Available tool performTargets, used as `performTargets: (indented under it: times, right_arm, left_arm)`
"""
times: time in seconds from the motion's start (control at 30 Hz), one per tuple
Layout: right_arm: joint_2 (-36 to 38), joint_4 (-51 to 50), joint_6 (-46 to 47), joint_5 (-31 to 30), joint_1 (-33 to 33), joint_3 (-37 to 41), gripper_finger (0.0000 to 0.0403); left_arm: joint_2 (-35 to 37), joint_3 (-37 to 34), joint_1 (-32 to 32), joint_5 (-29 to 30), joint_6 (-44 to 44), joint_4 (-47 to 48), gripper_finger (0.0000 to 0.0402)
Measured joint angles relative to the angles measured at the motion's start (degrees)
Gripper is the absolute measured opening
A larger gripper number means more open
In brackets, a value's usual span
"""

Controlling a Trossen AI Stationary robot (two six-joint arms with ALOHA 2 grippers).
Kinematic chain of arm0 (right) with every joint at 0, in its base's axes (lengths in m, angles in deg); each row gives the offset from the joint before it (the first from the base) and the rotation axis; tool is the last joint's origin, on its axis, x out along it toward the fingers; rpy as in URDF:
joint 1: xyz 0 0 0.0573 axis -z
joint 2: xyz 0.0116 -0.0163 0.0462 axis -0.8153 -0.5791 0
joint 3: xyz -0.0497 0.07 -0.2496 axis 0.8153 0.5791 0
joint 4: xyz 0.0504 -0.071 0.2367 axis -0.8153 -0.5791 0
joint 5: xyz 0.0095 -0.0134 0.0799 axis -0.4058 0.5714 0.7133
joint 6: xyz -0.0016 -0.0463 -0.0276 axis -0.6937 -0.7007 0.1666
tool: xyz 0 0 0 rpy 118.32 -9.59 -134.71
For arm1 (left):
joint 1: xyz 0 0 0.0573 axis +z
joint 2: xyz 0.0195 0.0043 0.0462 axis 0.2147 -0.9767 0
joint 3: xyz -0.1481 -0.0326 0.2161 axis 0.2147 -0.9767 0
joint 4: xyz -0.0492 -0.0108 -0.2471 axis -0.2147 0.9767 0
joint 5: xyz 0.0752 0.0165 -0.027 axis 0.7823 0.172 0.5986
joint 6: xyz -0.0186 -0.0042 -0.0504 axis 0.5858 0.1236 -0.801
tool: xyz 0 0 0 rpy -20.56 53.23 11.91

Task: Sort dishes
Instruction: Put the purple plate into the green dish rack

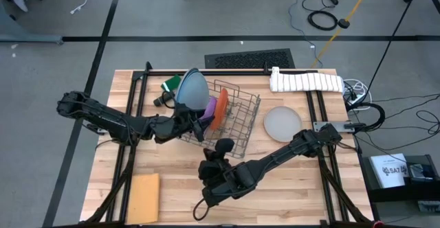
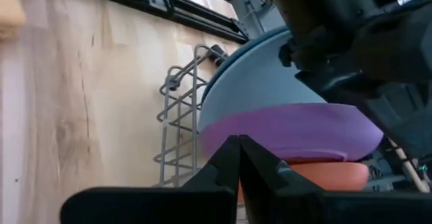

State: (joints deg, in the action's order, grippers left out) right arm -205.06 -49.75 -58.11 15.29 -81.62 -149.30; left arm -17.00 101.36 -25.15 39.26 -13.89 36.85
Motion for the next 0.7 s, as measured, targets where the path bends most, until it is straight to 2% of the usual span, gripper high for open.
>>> performTargets:
  times: [0.2,0.5,0.7]
  right_arm:
    - [0.00,-0.37,2.48,-2.34,-0.26,0.00,0.0000]
    - [0.40,-0.23,3.40,-4.12,-2.26,0.00,0.0000]
    - [0.75,-0.27,3.81,-5.56,-2.97,0.00,0.0000]
  left_arm:
    - [0.00,0.00,0.00,1.79,0.69,0.01,0.0242]
    - [0.00,0.00,0.00,7.65,6.11,-0.71,0.0242]
    - [-0.01,0.00,0.82,8.31,6.35,-1.53,0.0242]
